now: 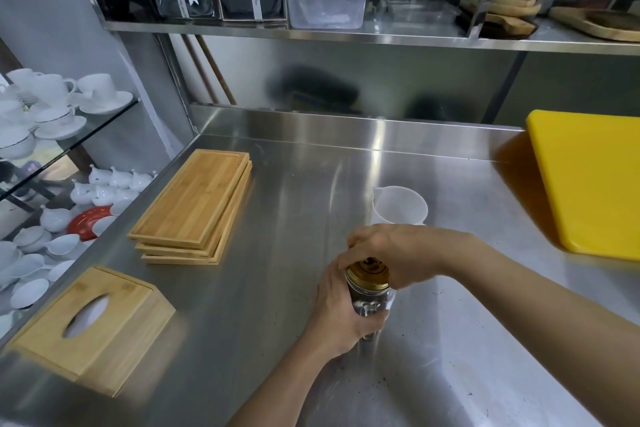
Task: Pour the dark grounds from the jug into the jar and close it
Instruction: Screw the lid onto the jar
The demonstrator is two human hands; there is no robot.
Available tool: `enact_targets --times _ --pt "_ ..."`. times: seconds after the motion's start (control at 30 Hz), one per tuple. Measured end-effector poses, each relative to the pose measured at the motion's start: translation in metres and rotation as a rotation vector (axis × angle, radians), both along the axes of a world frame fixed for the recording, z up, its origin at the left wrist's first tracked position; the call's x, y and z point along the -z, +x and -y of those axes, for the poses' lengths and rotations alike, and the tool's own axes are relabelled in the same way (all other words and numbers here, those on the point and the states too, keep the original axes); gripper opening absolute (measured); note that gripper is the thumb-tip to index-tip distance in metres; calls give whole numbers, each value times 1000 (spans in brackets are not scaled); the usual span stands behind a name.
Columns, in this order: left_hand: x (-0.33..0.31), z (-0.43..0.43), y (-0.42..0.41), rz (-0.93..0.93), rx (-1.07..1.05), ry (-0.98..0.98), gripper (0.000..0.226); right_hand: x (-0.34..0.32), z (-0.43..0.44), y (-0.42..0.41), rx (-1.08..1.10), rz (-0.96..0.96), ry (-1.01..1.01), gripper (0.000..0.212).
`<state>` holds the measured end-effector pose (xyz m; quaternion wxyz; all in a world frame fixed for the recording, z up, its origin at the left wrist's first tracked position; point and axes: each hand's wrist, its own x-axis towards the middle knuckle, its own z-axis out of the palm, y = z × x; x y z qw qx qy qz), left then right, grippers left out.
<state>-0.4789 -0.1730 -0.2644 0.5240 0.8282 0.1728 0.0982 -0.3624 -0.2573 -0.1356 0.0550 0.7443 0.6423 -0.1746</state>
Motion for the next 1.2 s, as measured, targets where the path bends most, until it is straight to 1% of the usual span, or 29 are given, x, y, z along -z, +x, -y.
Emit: enact_targets --times 0.1,0.23,0.33,0.4,0.5,0.53,0.63,0.67,0.7,0.73,0.8,0.87,0.97,1.07,1.13,1.2 --pt "-1 0 0 -24 5 -14 90 3 -3 0 -48 31 -5 70" --pt "-1 1 0 -31 9 -16 95 -1 -6 1 -54 39 -9 69" --pt "-2 1 0 -27 9 -1 94 -2 -6 -3 -62 93 -18 67" --pt "-1 0 0 -25 16 4 93 -1 -8 -5 -38 133 -33 65" --pt "-2 -1 0 -13 14 -8 89 1 -10 -4 76 181 -57 65" --pt "-2 0 0 -4 15 -17 87 3 -10 -5 115 214 -51 67" --pt "-1 0 0 25 22 -1 82 9 -7 -4 186 330 -20 86" --pt "0 0 1 23 22 -4 84 11 -6 -3 191 329 -26 89" --pt "0 -1 2 13 21 -16 86 11 -5 -1 197 282 -45 88" --pt "1 -1 2 -6 20 -24 88 9 -4 -1 200 196 -71 85" --pt "0 -1 1 -33 18 -19 90 3 -3 0 137 48 -90 79" --pt "0 -2 1 -37 27 -2 92 0 -2 1 49 34 -62 75" --pt "-4 -2 1 -34 40 10 86 1 -3 -1 48 90 -24 71" --pt "-8 0 0 -26 39 23 79 7 -6 -5 123 213 13 64" --pt "-8 0 0 4 49 45 77 13 -9 -7 191 314 70 74" --pt "-9 0 -1 -14 61 37 81 16 -8 -8 261 353 99 82"
